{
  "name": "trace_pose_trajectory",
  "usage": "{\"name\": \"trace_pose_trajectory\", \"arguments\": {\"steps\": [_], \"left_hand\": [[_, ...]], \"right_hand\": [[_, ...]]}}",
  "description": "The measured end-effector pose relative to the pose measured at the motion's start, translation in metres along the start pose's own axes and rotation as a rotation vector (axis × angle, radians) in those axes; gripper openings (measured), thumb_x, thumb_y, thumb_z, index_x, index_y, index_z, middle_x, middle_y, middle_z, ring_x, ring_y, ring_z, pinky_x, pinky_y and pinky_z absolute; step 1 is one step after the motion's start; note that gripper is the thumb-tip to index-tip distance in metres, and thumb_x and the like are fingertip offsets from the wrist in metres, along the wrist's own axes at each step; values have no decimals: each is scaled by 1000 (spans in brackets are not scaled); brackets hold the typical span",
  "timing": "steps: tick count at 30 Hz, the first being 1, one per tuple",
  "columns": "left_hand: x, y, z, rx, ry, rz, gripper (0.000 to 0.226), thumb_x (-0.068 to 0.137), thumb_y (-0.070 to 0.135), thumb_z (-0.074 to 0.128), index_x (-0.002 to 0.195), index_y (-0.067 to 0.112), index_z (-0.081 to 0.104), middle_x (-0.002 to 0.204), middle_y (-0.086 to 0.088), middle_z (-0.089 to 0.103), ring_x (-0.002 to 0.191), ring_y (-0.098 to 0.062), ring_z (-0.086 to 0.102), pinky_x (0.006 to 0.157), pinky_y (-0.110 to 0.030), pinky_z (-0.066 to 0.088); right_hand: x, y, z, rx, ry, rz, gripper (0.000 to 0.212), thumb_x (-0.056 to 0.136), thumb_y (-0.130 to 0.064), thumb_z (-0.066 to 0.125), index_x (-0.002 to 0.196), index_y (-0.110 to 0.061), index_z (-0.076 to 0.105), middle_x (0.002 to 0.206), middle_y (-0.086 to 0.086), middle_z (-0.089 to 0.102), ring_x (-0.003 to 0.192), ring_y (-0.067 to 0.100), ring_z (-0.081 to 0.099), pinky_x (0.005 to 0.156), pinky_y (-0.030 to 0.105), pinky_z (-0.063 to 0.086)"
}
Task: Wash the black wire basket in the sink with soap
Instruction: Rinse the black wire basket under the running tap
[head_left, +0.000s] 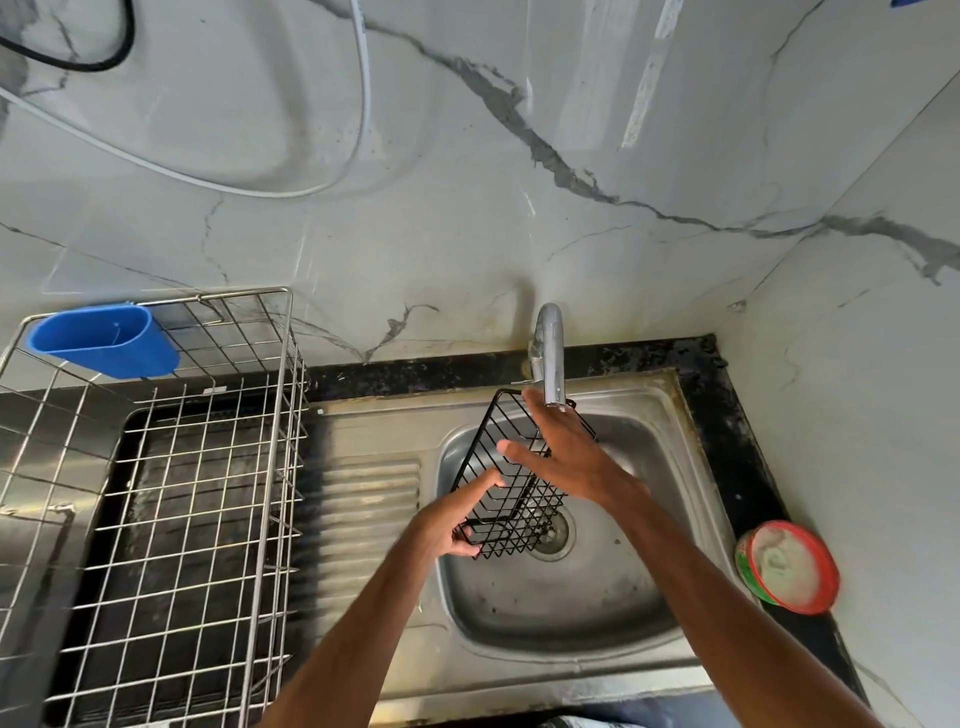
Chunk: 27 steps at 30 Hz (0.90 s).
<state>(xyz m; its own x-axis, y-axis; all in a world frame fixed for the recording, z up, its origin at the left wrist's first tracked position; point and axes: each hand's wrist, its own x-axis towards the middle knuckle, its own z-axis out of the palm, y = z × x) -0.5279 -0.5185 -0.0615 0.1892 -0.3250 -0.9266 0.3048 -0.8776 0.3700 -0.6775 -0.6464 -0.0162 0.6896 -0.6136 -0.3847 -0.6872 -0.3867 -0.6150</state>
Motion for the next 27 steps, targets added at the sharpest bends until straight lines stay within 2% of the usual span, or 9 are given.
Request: {"name": "trace_pose_trajectory", "arguments": {"steps": [5,8,12,14,16,19,22,24,27], "left_hand": [[2,-2,-6,-37,1,4,89,67,61,87,140,22,53,145,-19,36,106,-30,53,92,-52,61],[0,-1,-8,-41,-13,14,87,67,58,88,137,20,53,146,-20,35,101,-28,53,91,-52,62],[-2,0,-8,-25,-14,24,77,70,56,87,129,20,52,148,-22,35,104,-28,54,92,-51,62],[0,0,-7,-22,-20,41,72,73,56,85,128,23,52,153,-20,31,105,-27,53,94,-51,61],[4,-2,-8,-41,-28,50,77,72,55,85,133,21,53,149,-18,33,100,-24,52,93,-51,61],[8,-2,-13,-76,-48,66,84,69,56,88,137,19,56,124,-14,43,103,-27,53,90,-51,63],[7,0,-19,-97,-86,73,88,63,54,91,136,18,57,118,-16,44,108,-32,54,88,-51,63],[6,0,-21,-108,-103,76,99,53,56,94,136,18,56,122,-19,45,114,-36,54,86,-50,64],[5,0,-23,-100,-95,82,116,45,61,95,143,18,50,134,-22,45,119,-38,57,82,-46,65]], "right_hand": [[9,2,-6,34,-5,-7,71,100,-68,26,161,-35,9,166,3,20,153,22,16,124,51,-3],[17,22,-13,149,29,82,69,100,-69,25,154,-28,35,154,12,45,109,0,55,103,40,40],[7,33,-29,193,19,274,95,86,-87,12,161,-27,19,128,3,64,73,-10,37,70,12,33],[2,18,-33,158,18,350,69,105,-61,15,161,-21,10,80,-7,50,63,-3,32,53,14,26],[1,6,-33,169,79,317,67,107,-51,27,160,-12,12,78,-9,39,62,-1,33,44,12,31],[12,25,-16,377,167,286,111,77,-91,41,159,-19,23,117,-1,57,83,3,53,69,19,48],[6,29,-20,665,96,353,87,79,-72,67,146,-21,46,139,5,57,119,22,59,96,45,53],[-2,28,-31,808,6,399,75,69,-58,82,131,-23,61,136,4,59,121,24,59,98,53,52],[3,45,-33,714,-21,412,99,49,-62,95,132,-23,62,136,7,61,107,26,70,86,48,61]]}}
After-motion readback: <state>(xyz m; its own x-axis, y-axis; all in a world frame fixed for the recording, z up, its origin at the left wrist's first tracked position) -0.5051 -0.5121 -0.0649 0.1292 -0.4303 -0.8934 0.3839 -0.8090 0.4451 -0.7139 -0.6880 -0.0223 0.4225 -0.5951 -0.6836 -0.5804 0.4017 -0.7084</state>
